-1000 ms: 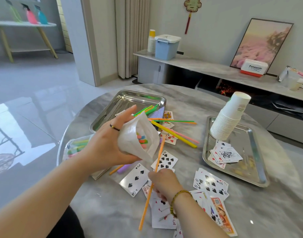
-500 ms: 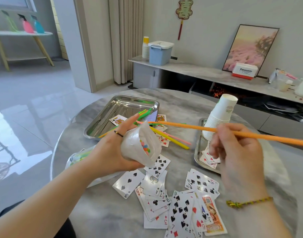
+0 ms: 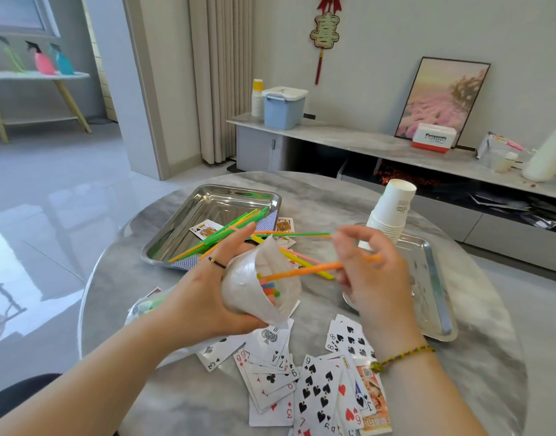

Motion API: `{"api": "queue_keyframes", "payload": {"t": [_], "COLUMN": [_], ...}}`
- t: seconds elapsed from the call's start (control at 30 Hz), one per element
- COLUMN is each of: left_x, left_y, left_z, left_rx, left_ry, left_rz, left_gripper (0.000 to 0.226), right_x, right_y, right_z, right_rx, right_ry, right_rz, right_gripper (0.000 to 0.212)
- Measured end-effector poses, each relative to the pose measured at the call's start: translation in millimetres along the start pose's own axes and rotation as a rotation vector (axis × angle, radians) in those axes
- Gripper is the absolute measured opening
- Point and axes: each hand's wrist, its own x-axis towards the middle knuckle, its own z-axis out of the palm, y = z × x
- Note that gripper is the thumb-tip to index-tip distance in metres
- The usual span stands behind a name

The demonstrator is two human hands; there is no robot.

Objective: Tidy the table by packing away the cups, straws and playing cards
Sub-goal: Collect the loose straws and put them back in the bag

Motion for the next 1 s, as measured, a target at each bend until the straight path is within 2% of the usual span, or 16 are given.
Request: {"api": "queue_keyframes", "payload": {"t": [0.07,0.13,0.23,0.47,0.67,0.73,0.87,1.0], "left_x": [0.8,1.8,1.3,-0.5,-3.3,-4.3,-4.9,1.5], "left_y": [0.9,0.4,0.9,-0.8,-8.9,-7.5,-10.0,-15.0], "left_z": [0.9,3.1,8.3,21.0,20.7,24.3,29.4,15.0], "left_rx": [0.01,0.031,0.062,0.097,0.165,0.165,0.171,0.211], "left_ry": [0.001,0.005,-0.005,-0.039,-0.031,-0.037,-0.047,0.007], "left_rz": [-0.004,-0.005,-0.005,-0.022,-0.039,-0.038,-0.039,-0.075], "left_gripper": [0.099,0.103,0.103,0.103,0.103,0.102,0.102,0.099], "right_x": [-0.1,-0.5,-1.8,-13.9,-14.1,-15.8,-16.9,-8.6], "right_y": [0.2,2.2,7.2,30.9,39.7,42.3,50.5,64.6], "right_z": [-11.5,-16.7,-12.3,15.7,2.8,5.2,10.0,1.2], "right_rx": [0.06,0.096,0.039,-0.354,-0.31,-0.366,-0.443,-0.317], "right_ry": [0.099,0.117,0.04,-0.196,-0.129,-0.168,-0.247,-0.139], "right_rz": [-0.026,-0.036,-0.056,-0.104,-0.085,-0.087,-0.107,-0.08], "right_gripper": [0.013,0.02,0.025,0.027,0.037,0.035,0.015,0.039]}}
